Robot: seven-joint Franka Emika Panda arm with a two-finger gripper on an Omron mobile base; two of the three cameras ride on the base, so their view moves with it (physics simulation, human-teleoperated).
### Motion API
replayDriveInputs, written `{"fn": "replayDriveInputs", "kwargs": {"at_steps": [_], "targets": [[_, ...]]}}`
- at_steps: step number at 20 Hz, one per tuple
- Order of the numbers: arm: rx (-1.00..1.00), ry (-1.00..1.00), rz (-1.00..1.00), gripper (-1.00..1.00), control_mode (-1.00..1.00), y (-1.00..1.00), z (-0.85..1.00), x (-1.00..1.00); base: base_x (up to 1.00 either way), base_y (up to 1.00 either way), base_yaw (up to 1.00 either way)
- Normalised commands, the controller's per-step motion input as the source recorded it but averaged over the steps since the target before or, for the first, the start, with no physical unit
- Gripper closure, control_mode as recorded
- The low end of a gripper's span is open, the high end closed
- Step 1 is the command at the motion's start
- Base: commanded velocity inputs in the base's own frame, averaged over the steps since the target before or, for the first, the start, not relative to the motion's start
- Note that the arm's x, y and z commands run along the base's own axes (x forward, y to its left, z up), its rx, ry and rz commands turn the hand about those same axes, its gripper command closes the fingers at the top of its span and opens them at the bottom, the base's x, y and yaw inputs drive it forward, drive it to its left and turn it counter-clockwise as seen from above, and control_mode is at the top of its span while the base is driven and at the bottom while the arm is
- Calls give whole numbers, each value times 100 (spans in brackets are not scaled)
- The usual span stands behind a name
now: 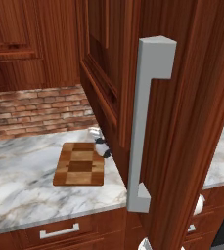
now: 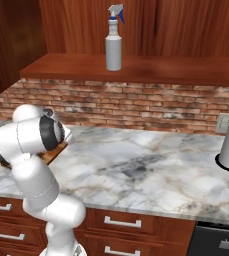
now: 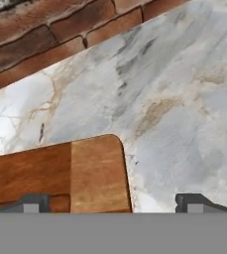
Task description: Move the cutting board and knife to the sink. Then move spray from the cabinet to the counter.
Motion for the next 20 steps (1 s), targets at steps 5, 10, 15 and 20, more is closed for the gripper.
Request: {"fn": "replayDriveInputs", "kwargs": {"at_steps": [5,10,15,20], "targets": [[0,0,0,-100,-100,0,-11,50,0,0,0],[0,0,0,-100,-100,0,0,3,0,0,0],[0,0,0,-100,-100,0,-11,26,0,0,0],[0,0,0,-100,-100,0,-6,40,0,0,0]]}}
